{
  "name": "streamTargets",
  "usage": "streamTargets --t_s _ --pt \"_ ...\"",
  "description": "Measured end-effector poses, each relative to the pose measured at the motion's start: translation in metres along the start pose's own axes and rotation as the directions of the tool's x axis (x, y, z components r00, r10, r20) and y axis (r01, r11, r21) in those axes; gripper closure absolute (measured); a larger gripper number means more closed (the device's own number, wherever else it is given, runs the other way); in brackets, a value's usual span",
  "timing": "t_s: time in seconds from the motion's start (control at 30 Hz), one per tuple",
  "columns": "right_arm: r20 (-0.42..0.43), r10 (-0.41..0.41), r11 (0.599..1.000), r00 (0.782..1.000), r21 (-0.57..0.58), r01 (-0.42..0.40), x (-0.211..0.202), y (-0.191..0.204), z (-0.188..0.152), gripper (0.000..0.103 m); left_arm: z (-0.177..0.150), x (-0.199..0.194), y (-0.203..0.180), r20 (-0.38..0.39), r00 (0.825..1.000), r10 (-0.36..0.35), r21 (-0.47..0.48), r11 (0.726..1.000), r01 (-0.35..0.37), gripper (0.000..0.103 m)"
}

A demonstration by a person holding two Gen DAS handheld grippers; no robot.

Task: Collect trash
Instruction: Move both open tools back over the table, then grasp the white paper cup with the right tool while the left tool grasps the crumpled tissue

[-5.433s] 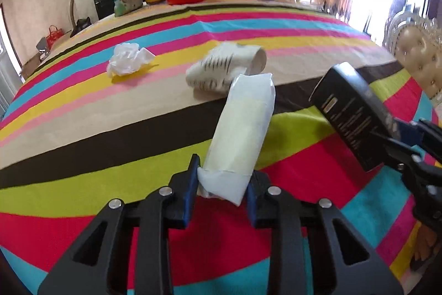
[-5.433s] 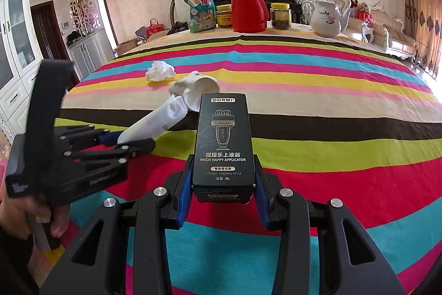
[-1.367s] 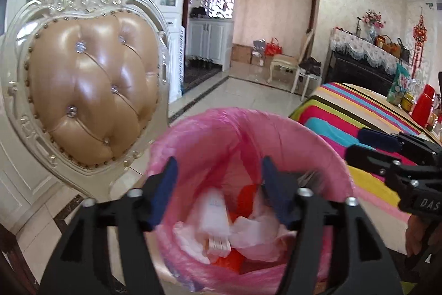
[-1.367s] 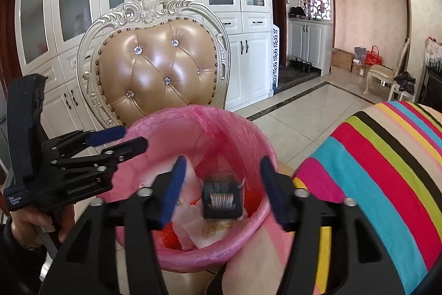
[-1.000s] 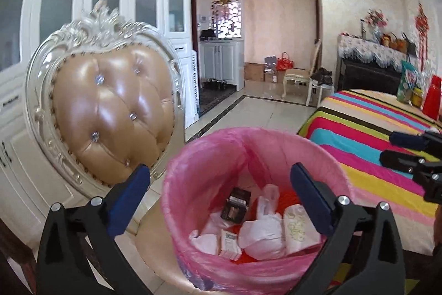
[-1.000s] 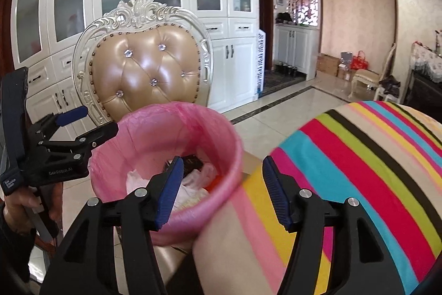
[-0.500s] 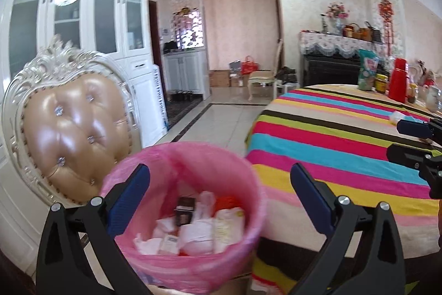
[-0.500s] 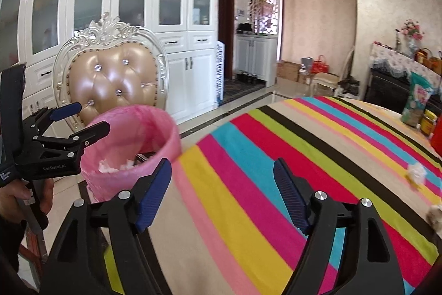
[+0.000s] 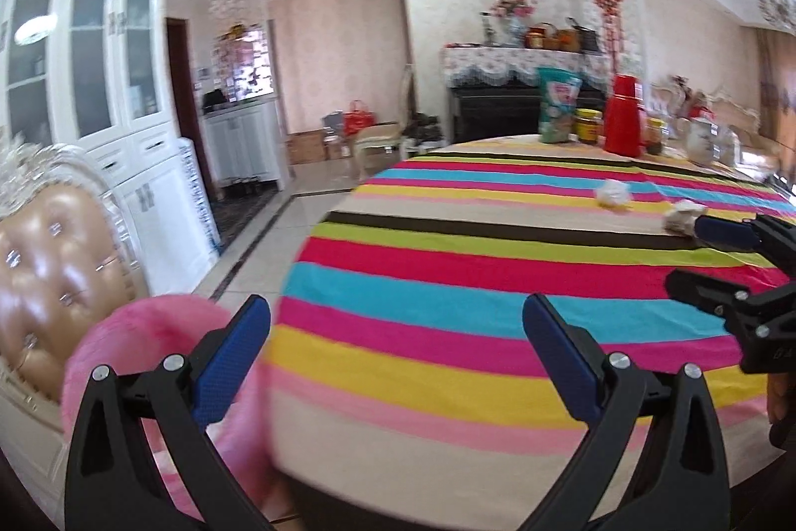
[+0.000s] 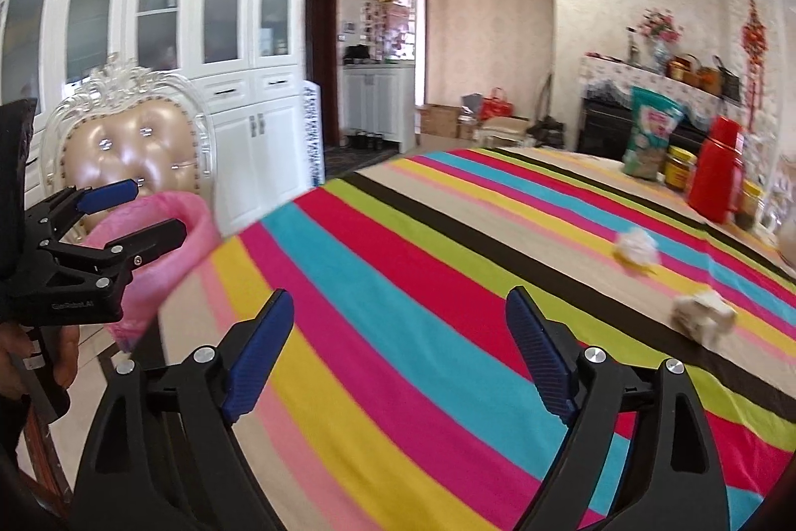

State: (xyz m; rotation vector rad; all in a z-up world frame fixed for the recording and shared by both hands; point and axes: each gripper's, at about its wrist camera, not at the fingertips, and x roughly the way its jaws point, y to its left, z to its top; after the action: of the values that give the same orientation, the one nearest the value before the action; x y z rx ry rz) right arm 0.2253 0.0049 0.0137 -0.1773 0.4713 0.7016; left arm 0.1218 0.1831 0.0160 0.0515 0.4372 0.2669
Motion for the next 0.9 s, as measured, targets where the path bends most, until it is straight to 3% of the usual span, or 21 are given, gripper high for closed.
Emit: streamTargets --t_s 0.23,0.47,0.73,0.9 --pt "-0.059 -0.148 0.985 0.987 0.078 0.152 -0.007 -0.067 -0.021 0.02 0.02 0.033 -0.072 -0.017 0.991 -0.132 0.039 0.99 0.132 0.004" --pt "-0.149 -0.289 0.92 0.946 0.228 0.317 -0.002 -0.155 -0.042 0.02 0.04 0.086 -0.136 -0.061 0.959 -0.276 0.03 0.96 0.278 0.004" --pt "-0.235 -0.355 0.852 0.905 0.317 0.416 0.034 -0.24 -0.046 0.021 0.056 0.157 -0.182 -0.122 0.935 -0.332 0.006 0.942 0.335 0.005" --pt "-0.288 -0.368 0.849 0.884 0.285 0.446 0.066 -0.269 -0.035 0.021 0.068 0.214 -0.201 -0.199 0.92 -0.336 -0.01 0.94 0.341 0.005"
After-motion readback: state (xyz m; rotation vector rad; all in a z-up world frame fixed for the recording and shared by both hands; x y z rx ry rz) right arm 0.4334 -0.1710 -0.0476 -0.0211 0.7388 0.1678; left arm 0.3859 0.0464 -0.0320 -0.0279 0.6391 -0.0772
